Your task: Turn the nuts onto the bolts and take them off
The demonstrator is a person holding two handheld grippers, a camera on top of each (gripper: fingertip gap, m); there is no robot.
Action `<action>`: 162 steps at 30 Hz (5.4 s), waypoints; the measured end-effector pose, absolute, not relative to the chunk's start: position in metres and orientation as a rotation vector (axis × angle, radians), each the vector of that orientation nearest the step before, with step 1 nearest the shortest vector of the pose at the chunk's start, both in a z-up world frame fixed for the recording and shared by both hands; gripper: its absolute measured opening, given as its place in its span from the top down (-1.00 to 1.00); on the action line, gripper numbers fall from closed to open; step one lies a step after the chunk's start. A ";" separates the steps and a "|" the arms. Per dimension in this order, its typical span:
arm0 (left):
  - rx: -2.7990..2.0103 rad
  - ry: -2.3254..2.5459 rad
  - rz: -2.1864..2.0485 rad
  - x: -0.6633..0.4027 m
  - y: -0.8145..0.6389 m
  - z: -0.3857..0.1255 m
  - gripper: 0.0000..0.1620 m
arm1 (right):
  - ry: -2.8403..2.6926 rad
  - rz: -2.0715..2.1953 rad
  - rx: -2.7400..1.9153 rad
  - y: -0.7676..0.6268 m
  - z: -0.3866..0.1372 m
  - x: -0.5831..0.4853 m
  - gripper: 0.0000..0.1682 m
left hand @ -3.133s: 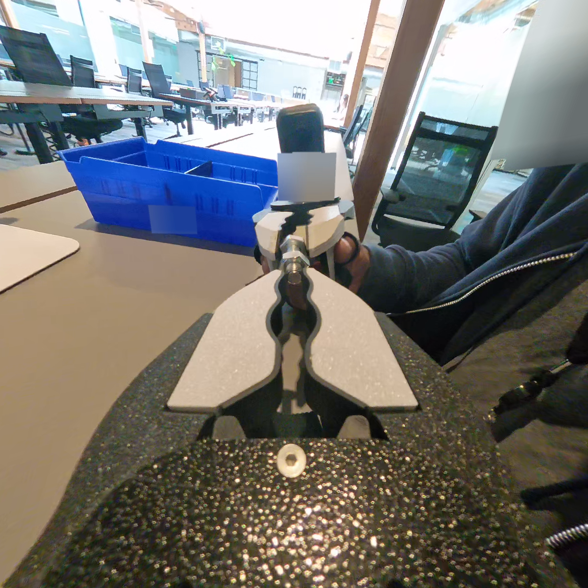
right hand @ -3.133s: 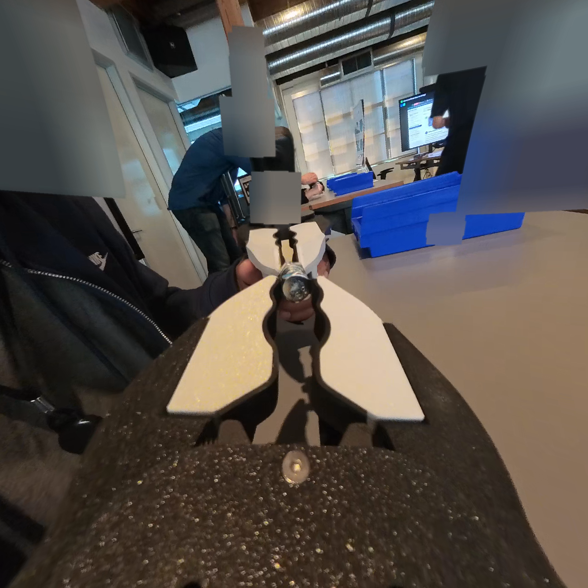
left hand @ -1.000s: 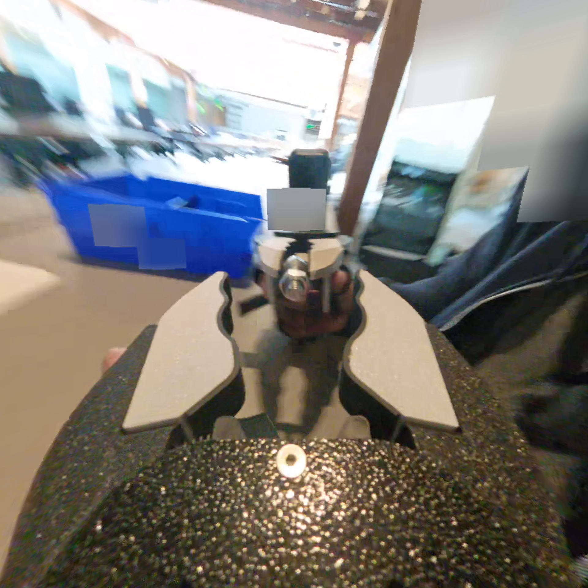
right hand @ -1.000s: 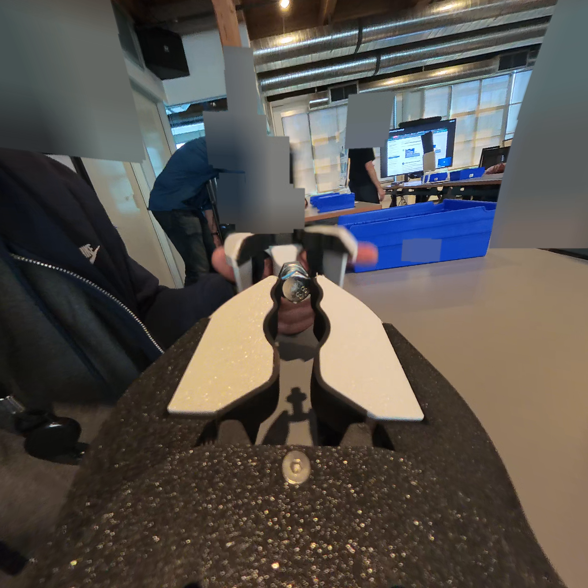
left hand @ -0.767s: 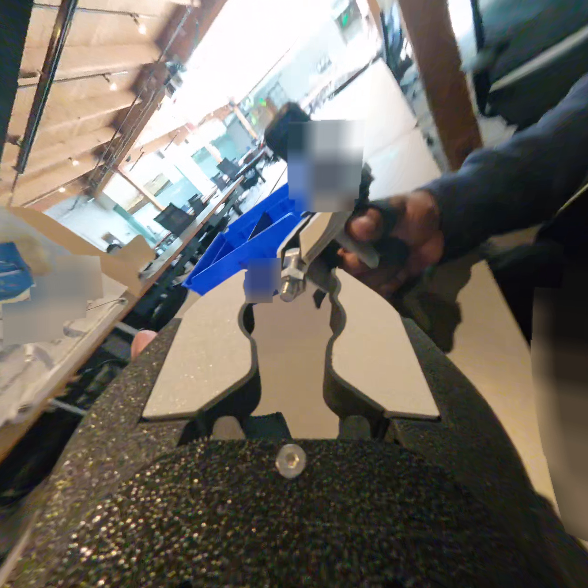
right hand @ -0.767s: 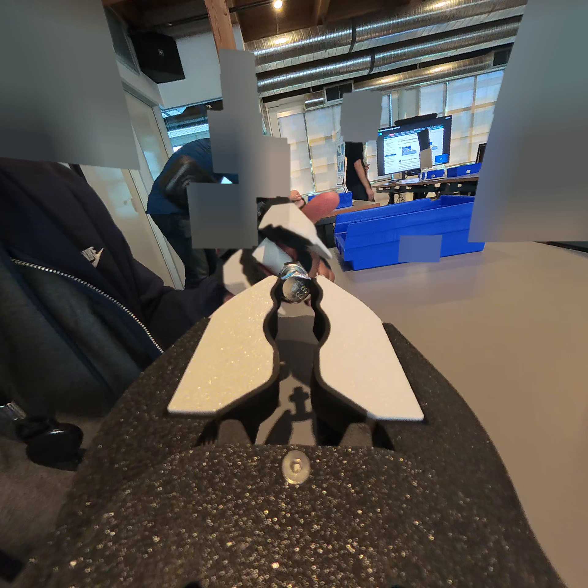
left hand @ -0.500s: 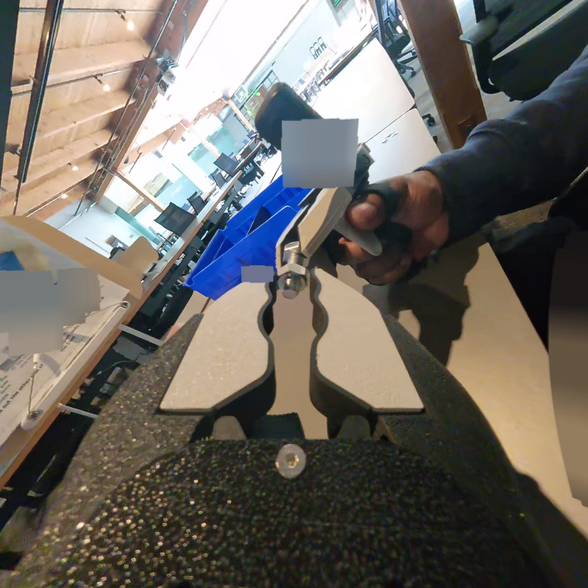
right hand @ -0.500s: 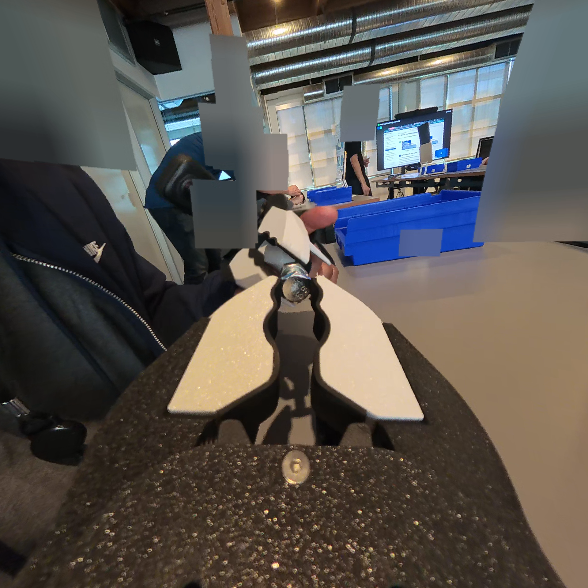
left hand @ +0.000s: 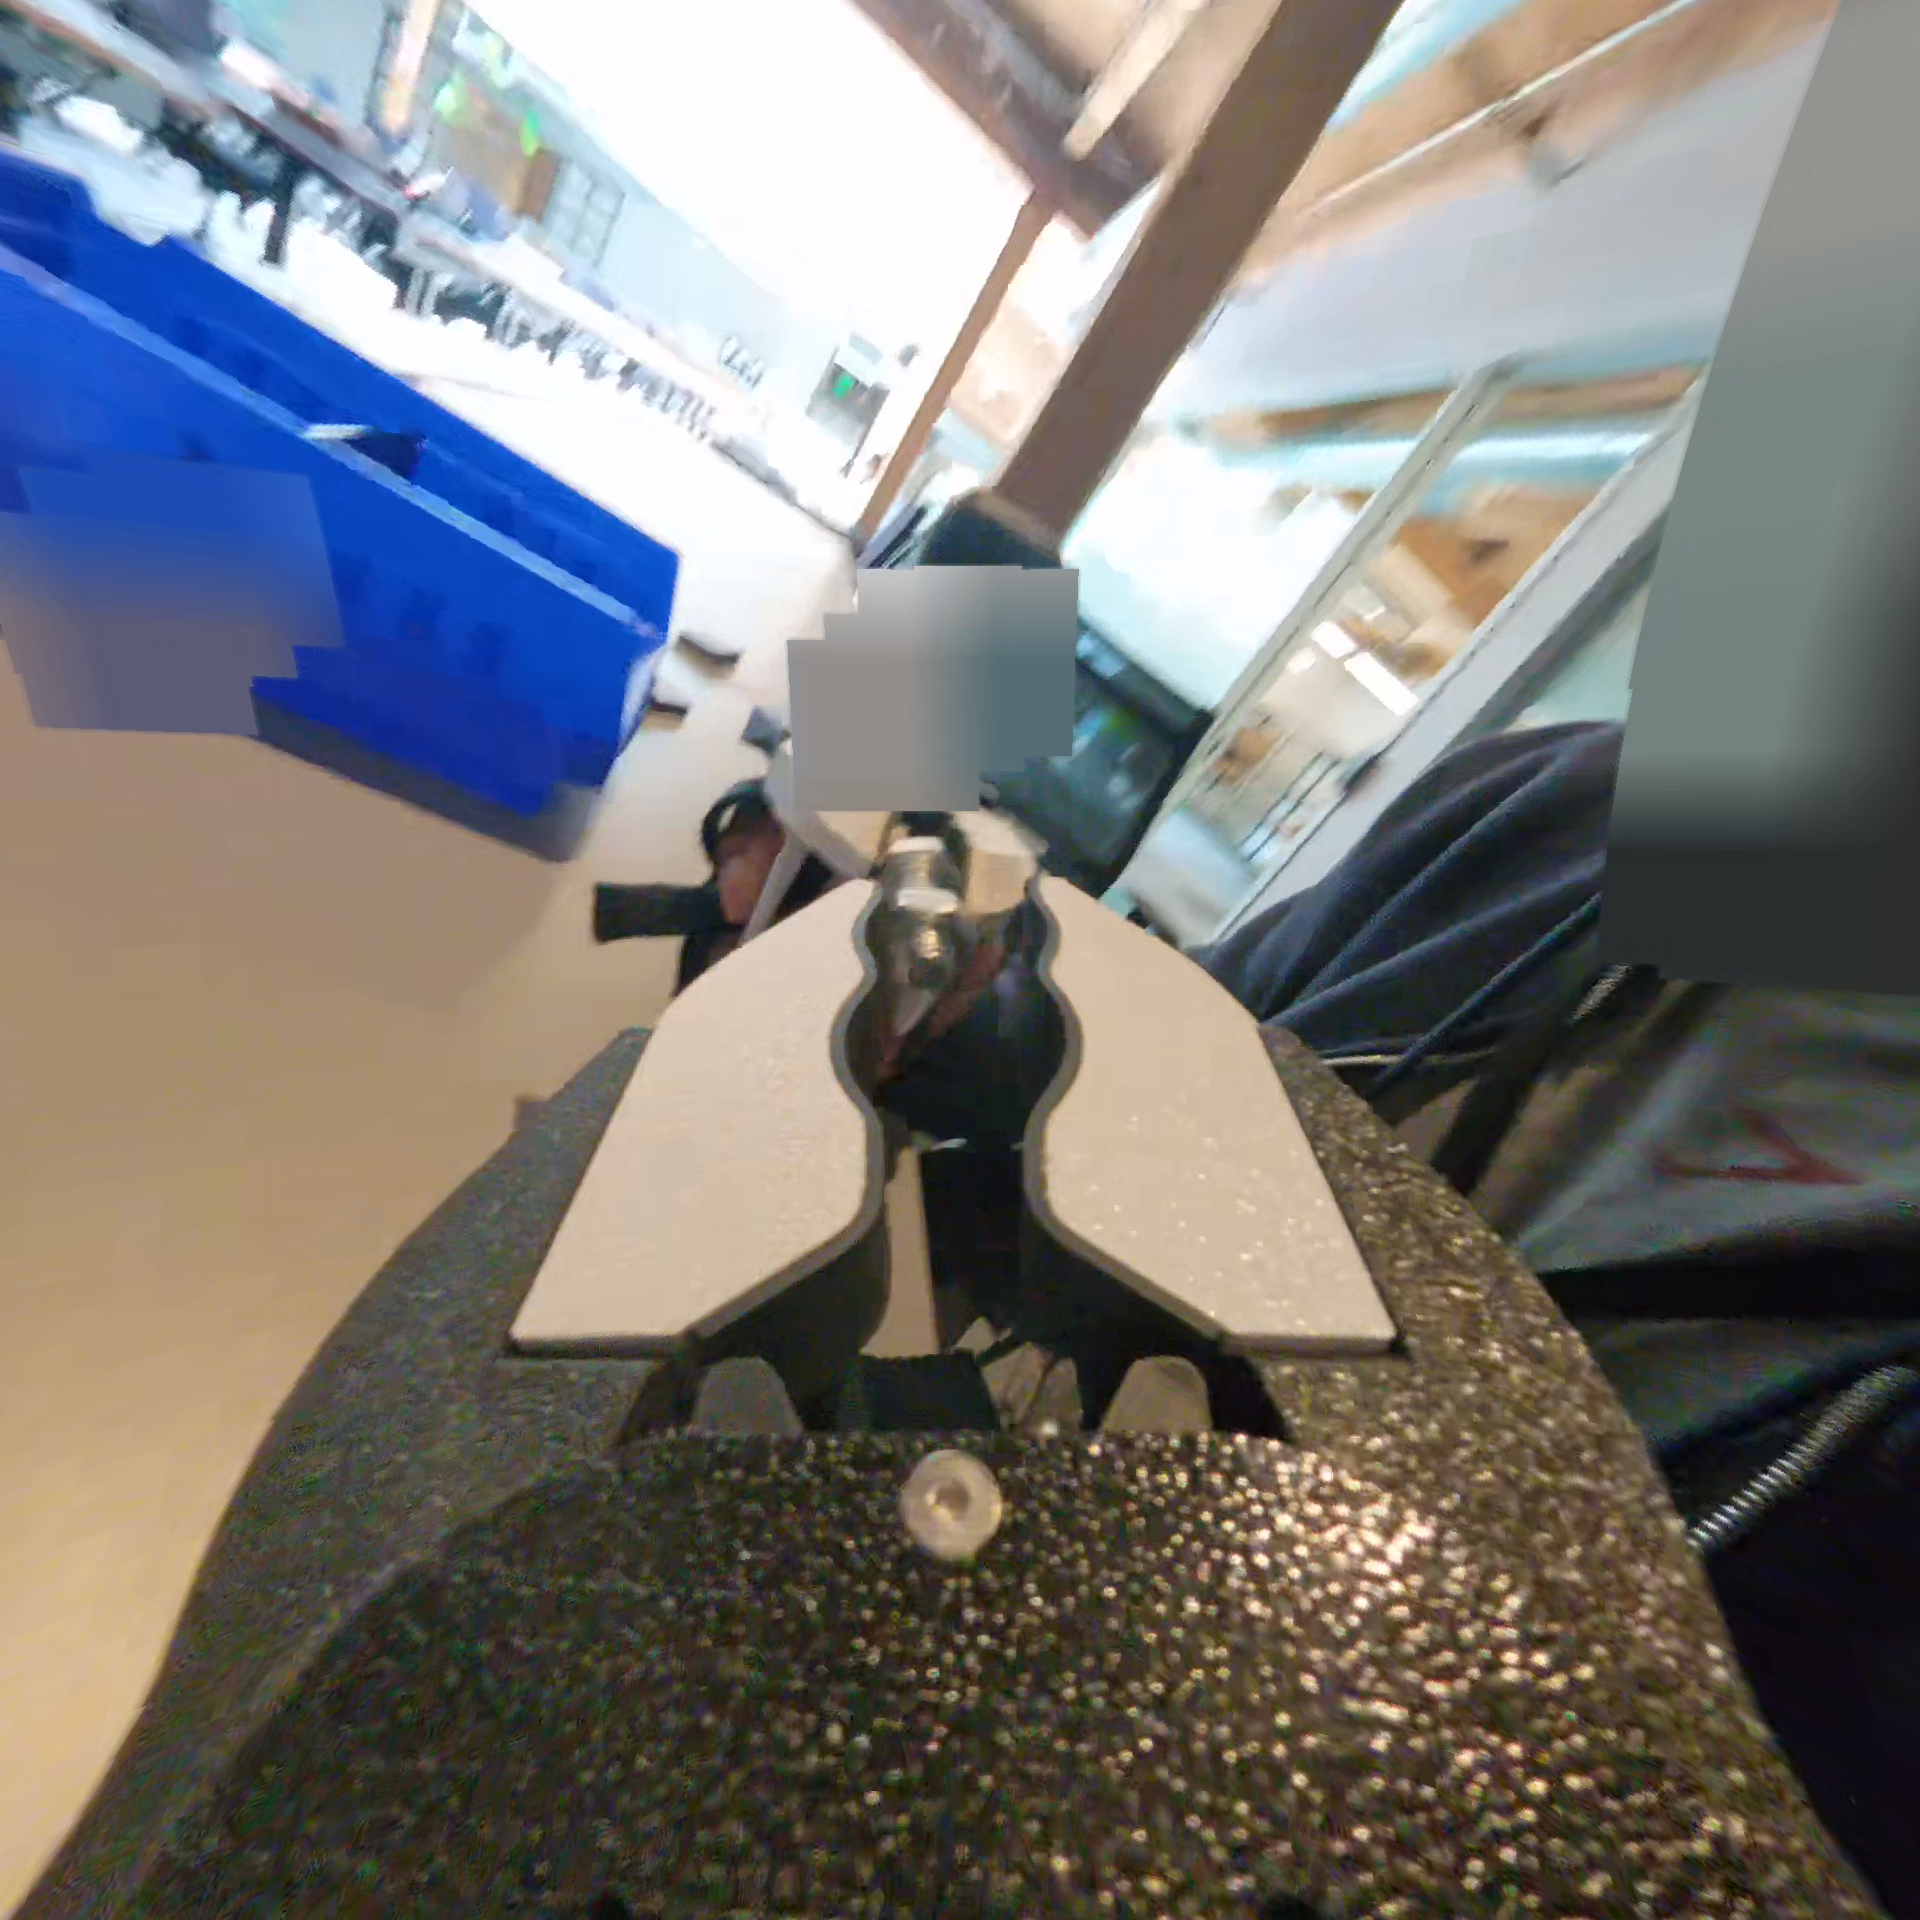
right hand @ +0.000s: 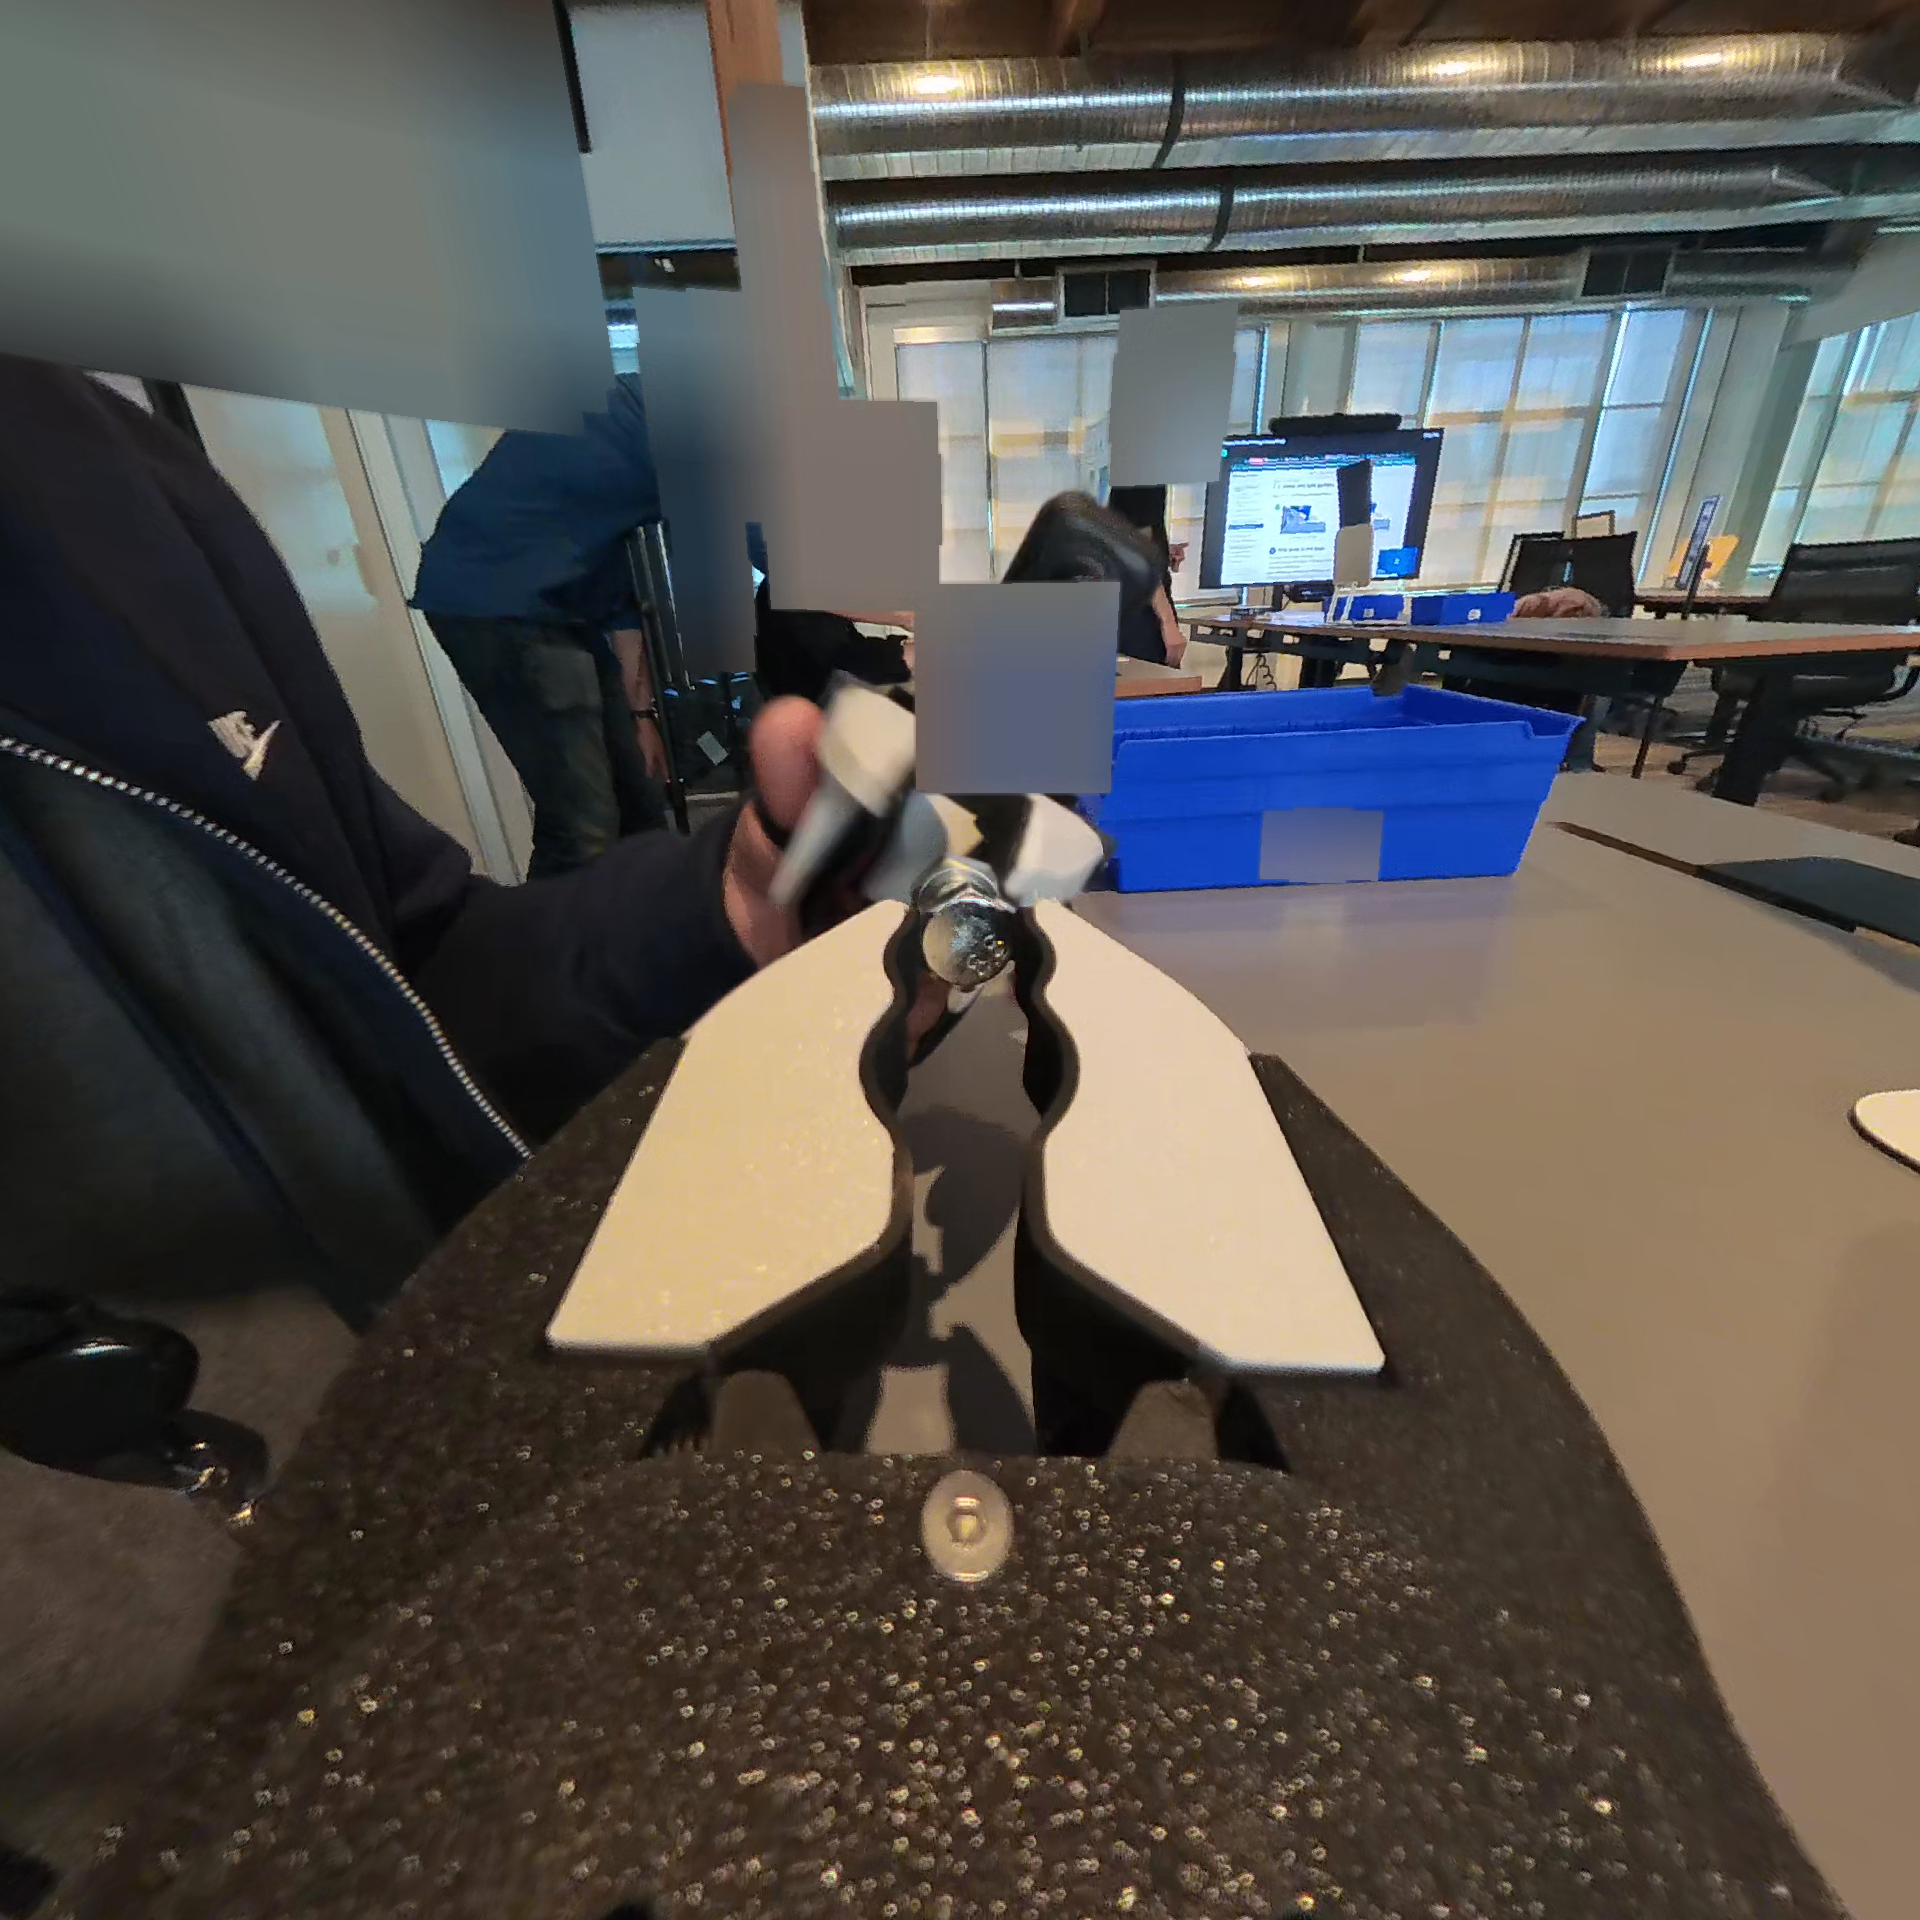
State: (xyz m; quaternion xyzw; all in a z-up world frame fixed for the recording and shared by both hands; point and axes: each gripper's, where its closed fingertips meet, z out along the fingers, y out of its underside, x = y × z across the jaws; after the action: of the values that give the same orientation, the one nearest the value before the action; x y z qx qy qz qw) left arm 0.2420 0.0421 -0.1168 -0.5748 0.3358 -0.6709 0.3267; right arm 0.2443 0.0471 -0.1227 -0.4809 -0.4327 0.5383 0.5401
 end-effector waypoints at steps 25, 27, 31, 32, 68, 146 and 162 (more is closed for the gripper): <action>-1.357 1.153 -1.085 0.248 0.046 -0.127 0.78 | -1.013 1.342 -1.134 0.047 -0.121 0.245 0.81; -1.497 1.032 -1.393 0.247 0.045 -0.125 0.79 | -1.016 1.329 -1.128 0.046 -0.120 0.245 0.80; -1.532 0.833 -1.760 0.248 0.045 -0.121 0.79 | -1.007 1.331 -1.118 0.046 -0.118 0.247 0.81; -1.507 0.837 -1.770 0.248 0.044 -0.121 0.79 | -1.004 1.335 -1.116 0.046 -0.118 0.247 0.81; -1.601 0.986 -1.479 0.251 0.042 -0.128 0.79 | -1.021 1.320 -1.111 0.044 -0.119 0.246 0.81; -1.085 1.245 -0.648 0.249 0.052 -0.124 0.55 | -0.973 1.383 -1.118 0.048 -0.116 0.250 0.81; -1.527 1.124 -1.228 0.250 0.042 -0.130 0.79 | -1.004 1.366 -1.107 0.044 -0.117 0.247 0.81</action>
State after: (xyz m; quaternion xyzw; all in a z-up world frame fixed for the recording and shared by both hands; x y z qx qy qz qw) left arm 0.2495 0.0418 -0.1298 -0.6110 0.4501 -0.4917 0.4270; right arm 0.2474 0.0442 -0.1167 -0.4638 -0.4204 0.5720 0.5300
